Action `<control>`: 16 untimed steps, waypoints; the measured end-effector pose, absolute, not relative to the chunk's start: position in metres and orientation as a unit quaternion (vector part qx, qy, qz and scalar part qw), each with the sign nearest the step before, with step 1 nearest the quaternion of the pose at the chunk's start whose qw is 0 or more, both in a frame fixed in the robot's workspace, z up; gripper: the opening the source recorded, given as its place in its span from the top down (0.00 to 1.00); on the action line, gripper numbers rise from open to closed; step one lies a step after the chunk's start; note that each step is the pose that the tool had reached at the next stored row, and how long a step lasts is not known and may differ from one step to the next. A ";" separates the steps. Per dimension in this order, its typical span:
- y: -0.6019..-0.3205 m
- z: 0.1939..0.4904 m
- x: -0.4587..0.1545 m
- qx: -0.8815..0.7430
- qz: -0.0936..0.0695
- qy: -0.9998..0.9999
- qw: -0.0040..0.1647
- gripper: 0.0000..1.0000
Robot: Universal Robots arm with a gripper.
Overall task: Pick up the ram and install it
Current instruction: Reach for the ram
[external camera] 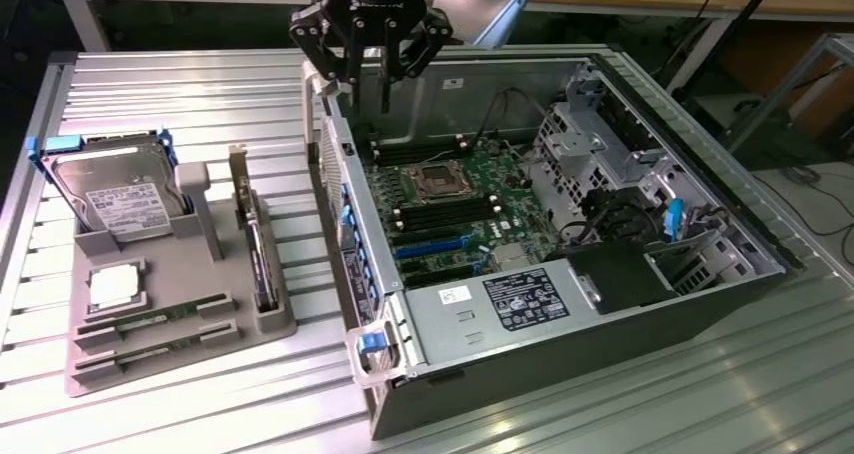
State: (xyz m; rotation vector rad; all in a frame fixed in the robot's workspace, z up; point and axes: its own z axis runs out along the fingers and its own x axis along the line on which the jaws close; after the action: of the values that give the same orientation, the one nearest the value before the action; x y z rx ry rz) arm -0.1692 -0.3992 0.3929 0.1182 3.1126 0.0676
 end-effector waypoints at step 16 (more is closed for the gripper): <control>-0.402 0.391 -0.221 0.038 0.022 0.999 0.013 0.66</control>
State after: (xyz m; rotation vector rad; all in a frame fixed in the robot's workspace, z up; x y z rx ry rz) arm -0.2214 -0.4023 0.3909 0.1179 3.1129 0.0677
